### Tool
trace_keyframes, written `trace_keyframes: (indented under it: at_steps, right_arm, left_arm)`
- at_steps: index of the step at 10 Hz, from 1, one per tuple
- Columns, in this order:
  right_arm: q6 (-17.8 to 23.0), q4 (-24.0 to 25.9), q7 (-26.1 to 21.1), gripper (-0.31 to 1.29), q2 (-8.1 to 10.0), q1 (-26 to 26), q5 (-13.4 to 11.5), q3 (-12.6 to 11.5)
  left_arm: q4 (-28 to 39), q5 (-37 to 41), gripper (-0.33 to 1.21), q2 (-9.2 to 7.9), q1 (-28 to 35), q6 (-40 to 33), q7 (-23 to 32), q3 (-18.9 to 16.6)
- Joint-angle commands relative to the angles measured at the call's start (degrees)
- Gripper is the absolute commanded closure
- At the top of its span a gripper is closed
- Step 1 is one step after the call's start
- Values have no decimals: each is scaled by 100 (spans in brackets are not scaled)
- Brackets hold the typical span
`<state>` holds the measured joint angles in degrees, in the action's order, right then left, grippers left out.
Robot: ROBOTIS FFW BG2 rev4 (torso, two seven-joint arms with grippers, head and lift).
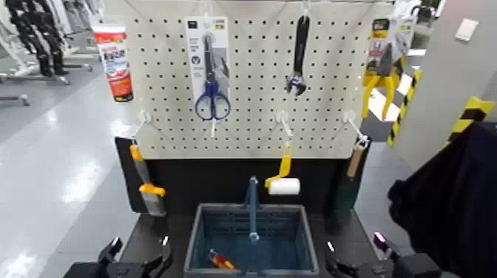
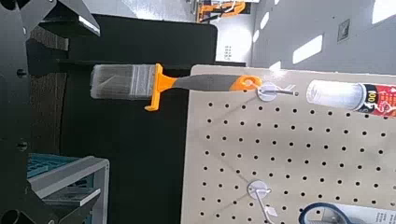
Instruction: Put the yellow roller into the crate.
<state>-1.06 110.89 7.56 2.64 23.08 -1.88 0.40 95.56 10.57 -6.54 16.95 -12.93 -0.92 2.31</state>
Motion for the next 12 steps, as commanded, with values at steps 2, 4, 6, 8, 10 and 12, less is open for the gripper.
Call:
trace_keyframes:
  at_steps: [2,4,6,8,10,12]
  right_arm:
    - [-579,-102,843,12,0,-497,161,-216]
    - [-913,-164,1230,12,35,-849,161,-234]
    - [-1089,-392,1617,12,106,-1271,161,-207]
    - [-1177,-779,1960,12,220,-1754,161,-137]
    - [-1273,-1016,2241,12,308,-2132,161,-128]
    - [-1282,-1341,2505,12,422,-2510,170,-49]
  left_arm:
    - [-82,42,11,12,-69,36,-22,33]
    - [-125,77,11,39,-78,36,-40,50]
    - [-152,95,11,65,-87,36,-75,50]
    - [-169,121,11,74,-104,36,-92,59]
    - [-169,148,11,74,-113,36,-110,68]
    - [-169,156,11,74,-113,36,-110,68]
